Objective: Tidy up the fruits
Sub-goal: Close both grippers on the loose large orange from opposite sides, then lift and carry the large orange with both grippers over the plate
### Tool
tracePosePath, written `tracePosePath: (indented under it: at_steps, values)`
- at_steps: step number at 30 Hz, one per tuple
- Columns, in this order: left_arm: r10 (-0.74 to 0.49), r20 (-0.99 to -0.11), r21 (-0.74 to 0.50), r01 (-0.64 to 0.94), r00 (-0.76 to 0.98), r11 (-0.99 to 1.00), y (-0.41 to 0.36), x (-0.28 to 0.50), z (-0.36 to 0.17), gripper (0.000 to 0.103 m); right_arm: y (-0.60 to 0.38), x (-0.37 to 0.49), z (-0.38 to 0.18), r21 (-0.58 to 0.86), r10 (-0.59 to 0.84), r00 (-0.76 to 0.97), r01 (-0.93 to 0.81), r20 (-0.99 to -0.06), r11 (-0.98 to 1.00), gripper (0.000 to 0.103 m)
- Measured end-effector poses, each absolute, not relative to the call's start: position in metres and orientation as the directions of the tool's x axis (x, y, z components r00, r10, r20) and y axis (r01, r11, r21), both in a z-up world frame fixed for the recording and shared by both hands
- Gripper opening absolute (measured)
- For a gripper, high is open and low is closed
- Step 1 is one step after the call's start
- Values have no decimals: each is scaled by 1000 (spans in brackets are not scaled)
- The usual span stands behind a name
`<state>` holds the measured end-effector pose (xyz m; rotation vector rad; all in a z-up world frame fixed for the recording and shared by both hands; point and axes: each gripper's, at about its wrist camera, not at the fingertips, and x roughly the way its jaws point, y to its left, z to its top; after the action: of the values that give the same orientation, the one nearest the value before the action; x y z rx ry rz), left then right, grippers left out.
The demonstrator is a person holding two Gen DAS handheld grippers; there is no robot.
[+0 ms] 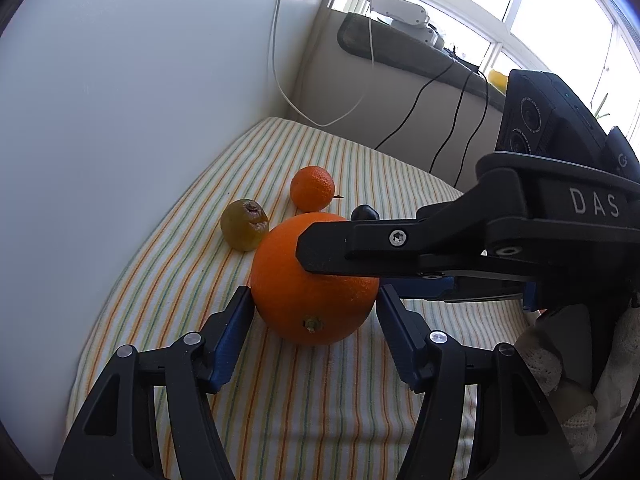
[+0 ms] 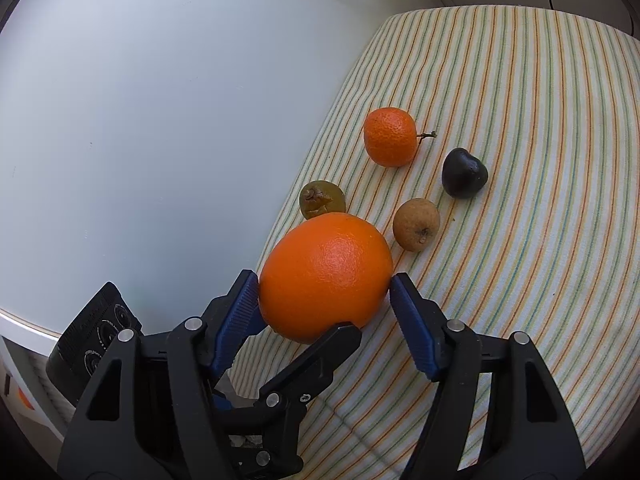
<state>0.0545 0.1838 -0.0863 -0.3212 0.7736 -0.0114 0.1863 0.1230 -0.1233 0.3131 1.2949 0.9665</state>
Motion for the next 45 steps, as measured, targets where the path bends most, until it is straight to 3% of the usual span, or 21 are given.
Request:
tracePosePath:
  at_steps: [13, 31, 45]
  values:
    - [-158, -635, -292, -46, 756, 955, 153, 55, -62, 63, 85, 160, -78, 643, 748, 41, -483, -662, 595, 71]
    - [-313, -605, -331, 127, 732, 935, 51, 87, -49, 63, -47, 168, -35, 572, 691, 195, -432, -696, 698, 71]
    - [-388, -624, -358, 193, 678, 914, 0, 114, -56, 63, -104, 186, -45, 529, 632, 227, -383, -741, 757, 71]
